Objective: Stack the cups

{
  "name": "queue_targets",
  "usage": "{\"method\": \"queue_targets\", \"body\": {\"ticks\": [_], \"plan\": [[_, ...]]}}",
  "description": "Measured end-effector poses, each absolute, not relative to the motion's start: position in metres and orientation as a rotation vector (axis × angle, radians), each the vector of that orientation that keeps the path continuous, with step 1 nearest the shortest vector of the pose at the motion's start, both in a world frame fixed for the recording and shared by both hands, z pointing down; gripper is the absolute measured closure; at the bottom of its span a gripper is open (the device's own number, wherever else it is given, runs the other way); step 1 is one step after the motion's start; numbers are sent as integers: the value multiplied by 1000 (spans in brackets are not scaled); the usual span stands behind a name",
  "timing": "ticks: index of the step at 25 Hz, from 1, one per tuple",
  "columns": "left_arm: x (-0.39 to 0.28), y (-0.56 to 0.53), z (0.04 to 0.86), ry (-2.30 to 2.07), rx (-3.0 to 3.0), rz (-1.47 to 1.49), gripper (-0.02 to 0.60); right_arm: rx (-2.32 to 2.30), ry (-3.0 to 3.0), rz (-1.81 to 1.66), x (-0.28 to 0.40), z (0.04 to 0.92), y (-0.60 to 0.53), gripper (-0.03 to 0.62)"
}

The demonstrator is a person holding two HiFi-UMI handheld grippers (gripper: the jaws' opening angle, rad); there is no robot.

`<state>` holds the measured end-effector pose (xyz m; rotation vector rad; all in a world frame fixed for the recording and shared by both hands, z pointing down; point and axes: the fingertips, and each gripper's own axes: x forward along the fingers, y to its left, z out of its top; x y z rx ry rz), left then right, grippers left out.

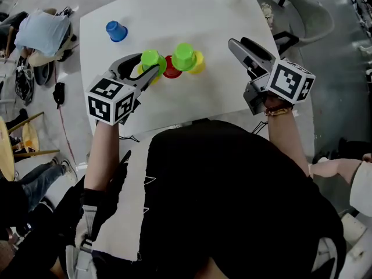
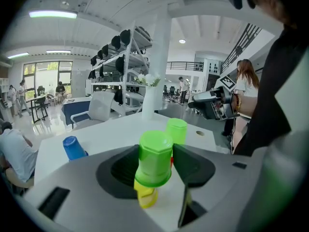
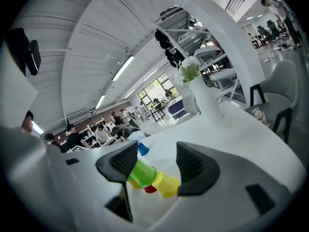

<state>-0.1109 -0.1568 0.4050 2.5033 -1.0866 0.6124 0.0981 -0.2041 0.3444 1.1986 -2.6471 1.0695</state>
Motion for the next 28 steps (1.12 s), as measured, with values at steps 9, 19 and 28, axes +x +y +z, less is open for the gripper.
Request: {"method": "queue_targets", "body": {"ticks": [9, 19, 28], "plan": [[-112, -153, 405, -1085, 2493, 619, 348, 1185, -2649, 1078, 95, 343, -203, 339], [-110, -154, 405, -1092, 2487, 621, 342, 1176, -2654, 1084, 94, 343, -203, 341], [-106, -153, 404, -1082, 2498, 613, 331, 1188, -2654, 1091, 99, 344, -203, 339]]}}
